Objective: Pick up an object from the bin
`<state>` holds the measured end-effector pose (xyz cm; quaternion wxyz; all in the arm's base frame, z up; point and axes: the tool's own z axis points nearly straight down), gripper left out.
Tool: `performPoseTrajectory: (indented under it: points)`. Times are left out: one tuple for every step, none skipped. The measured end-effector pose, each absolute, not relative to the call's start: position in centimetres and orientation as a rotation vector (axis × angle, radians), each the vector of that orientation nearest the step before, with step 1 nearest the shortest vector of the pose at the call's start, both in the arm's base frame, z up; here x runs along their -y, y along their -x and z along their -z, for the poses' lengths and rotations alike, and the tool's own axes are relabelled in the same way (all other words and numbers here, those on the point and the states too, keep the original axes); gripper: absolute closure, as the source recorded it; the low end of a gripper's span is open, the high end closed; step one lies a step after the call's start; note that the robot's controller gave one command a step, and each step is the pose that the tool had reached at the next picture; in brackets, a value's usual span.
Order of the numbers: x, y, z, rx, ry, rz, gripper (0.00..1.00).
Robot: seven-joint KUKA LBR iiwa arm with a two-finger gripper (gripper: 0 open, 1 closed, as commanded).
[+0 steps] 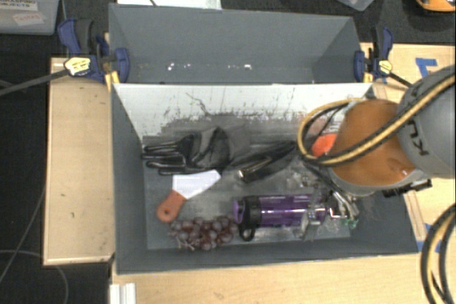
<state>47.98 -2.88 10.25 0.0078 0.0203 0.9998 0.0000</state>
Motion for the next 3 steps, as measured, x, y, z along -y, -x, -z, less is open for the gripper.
performPoseTrajectory:
  points:
    - [1.3, -50.4, -24.3, -3.133, -0.022, 0.0, 0.0]
    - [0.5, -48.8, -12.1, -3.128, 0.0, -0.001, 0.0]
    - [2.0, -48.3, -13.1, -3.116, 0.049, 0.001, 0.0]
